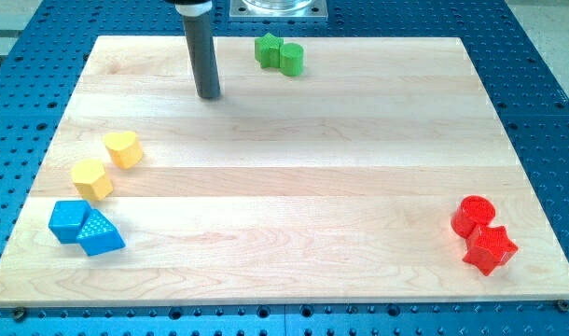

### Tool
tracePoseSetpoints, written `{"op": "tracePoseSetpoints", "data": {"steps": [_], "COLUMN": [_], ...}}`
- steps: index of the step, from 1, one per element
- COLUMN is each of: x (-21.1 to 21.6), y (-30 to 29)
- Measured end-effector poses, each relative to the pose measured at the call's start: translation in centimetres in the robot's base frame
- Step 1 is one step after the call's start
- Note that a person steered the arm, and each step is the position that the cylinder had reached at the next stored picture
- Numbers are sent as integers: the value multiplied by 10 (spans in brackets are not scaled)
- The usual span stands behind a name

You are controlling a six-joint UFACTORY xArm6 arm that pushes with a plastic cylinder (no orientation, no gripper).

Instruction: Move the green star to the right of the triangle

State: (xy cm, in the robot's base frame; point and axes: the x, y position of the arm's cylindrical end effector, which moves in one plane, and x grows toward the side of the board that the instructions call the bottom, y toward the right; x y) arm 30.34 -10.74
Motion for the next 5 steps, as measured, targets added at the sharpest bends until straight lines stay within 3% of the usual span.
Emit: {"op": "tracePoseSetpoints", "data": {"steps": [2, 4, 5], "x": [-84, -81, -57], "y": [15, 115, 151]}}
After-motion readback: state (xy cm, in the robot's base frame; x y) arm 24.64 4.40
